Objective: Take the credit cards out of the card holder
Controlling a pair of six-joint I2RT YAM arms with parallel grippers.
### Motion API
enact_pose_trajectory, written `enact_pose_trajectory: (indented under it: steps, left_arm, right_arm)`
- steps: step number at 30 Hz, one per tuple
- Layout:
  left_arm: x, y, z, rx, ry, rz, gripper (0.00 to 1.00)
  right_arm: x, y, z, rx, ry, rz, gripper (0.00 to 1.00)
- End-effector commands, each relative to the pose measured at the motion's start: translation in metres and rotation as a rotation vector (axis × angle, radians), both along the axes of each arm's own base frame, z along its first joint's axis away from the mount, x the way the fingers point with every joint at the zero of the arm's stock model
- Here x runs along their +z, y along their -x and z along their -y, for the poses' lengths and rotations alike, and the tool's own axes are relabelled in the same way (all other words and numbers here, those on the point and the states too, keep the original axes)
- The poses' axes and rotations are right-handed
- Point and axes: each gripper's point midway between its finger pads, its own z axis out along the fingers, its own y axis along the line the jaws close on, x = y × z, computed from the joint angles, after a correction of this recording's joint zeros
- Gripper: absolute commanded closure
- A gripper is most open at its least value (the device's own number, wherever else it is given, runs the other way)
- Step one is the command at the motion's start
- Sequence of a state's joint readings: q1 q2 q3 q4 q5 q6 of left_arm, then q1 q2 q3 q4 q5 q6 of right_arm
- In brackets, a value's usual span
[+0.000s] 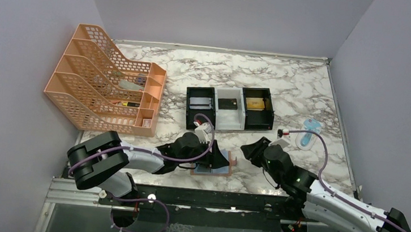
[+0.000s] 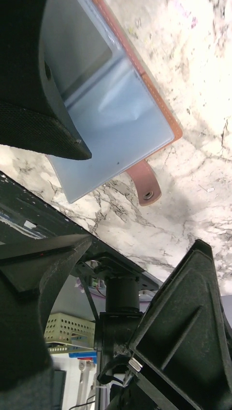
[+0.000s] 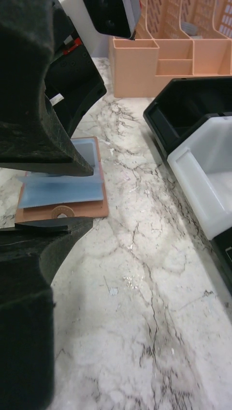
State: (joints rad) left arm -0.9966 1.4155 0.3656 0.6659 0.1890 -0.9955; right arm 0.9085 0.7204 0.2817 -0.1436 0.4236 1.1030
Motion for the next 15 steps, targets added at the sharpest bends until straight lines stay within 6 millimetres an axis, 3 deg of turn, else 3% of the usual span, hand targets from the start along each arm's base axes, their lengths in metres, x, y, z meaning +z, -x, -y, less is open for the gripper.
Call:
enact_pose_trajectory:
  steps: [1,5,10,13,15]
  left_arm:
    - [0.011,0.006,0.018,-0.076,0.042,0.03,0.39]
    - [0.011,0.009,0.019,-0.087,0.041,0.027,0.36]
    - [0.007,0.007,0.008,-0.048,0.023,0.041,0.34]
    - [-0.004,0.001,0.001,0.019,-0.013,0.012,0.31]
    - [-0.016,0.003,0.007,-0.01,-0.043,-0.014,0.31]
  right_arm:
    - [-0.008,-0.003,0.026,-0.1,0.052,0.006,0.62]
    - [-0.004,-0.003,0.02,-0.064,0.048,0.028,0.61]
    - [0.009,0.0,-0.004,0.067,0.028,0.061,0.61]
    - [0.01,0.001,-0.014,0.117,0.033,0.055,0.61]
    - [0.008,0.001,-0.018,0.13,0.033,0.048,0.61]
